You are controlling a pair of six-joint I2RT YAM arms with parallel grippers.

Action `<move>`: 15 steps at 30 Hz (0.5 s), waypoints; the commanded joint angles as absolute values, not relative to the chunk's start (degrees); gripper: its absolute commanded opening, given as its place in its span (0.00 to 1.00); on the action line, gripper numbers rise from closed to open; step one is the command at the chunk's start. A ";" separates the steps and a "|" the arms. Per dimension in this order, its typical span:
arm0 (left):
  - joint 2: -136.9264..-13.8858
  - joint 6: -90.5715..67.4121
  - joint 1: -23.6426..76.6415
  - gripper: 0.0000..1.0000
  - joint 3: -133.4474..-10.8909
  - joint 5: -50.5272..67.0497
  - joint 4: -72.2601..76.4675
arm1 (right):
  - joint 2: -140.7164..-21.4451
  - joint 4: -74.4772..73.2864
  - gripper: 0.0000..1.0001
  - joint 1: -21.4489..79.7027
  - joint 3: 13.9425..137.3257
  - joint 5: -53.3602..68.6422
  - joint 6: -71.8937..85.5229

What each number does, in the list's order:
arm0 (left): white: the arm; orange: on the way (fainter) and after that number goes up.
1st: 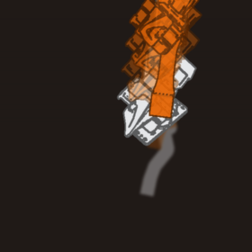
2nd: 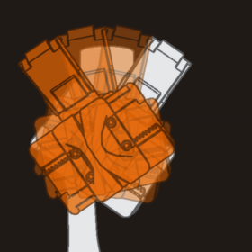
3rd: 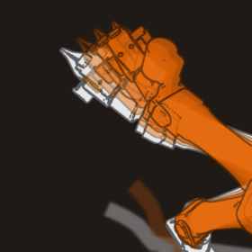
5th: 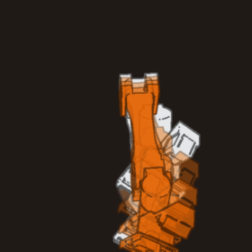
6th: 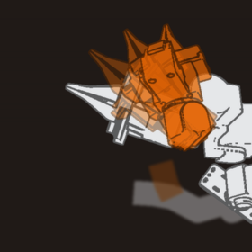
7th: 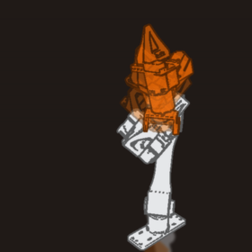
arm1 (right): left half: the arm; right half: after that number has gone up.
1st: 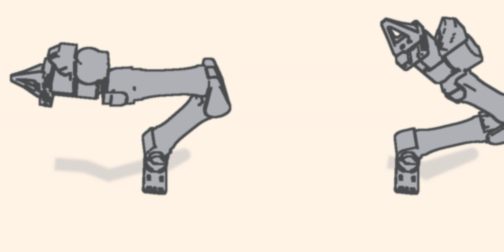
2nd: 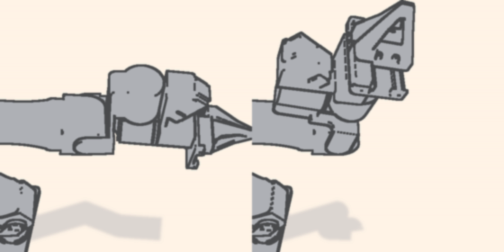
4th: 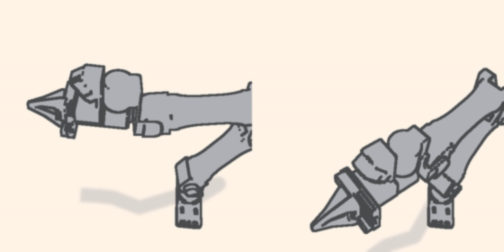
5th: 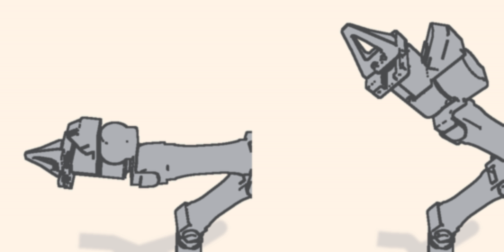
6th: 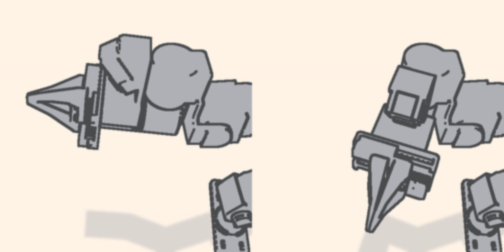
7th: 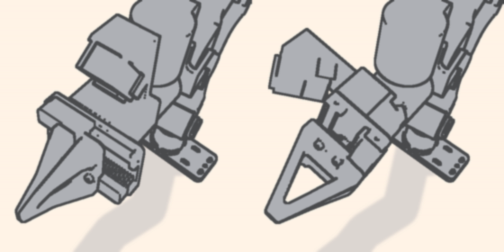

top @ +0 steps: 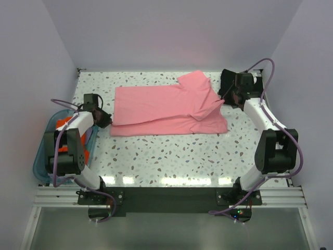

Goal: Fold and stack the t-shirts
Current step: Fold the tshirt

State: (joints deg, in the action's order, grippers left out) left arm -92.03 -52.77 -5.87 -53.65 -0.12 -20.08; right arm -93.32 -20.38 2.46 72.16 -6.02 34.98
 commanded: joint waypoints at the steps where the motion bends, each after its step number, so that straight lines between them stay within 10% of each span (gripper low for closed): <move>1: -90.09 -51.42 -6.85 0.02 -53.35 1.23 -16.88 | -90.88 -16.44 0.00 1.50 72.33 -5.28 36.03; 15: -95.88 -50.80 -6.86 0.04 -57.38 4.57 -13.36 | -96.23 -14.06 0.00 0.44 74.61 -2.46 37.18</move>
State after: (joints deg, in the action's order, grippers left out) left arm -93.47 -52.62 -6.33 -54.17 2.83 -16.73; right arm -94.17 -17.63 0.86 71.66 -3.07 36.45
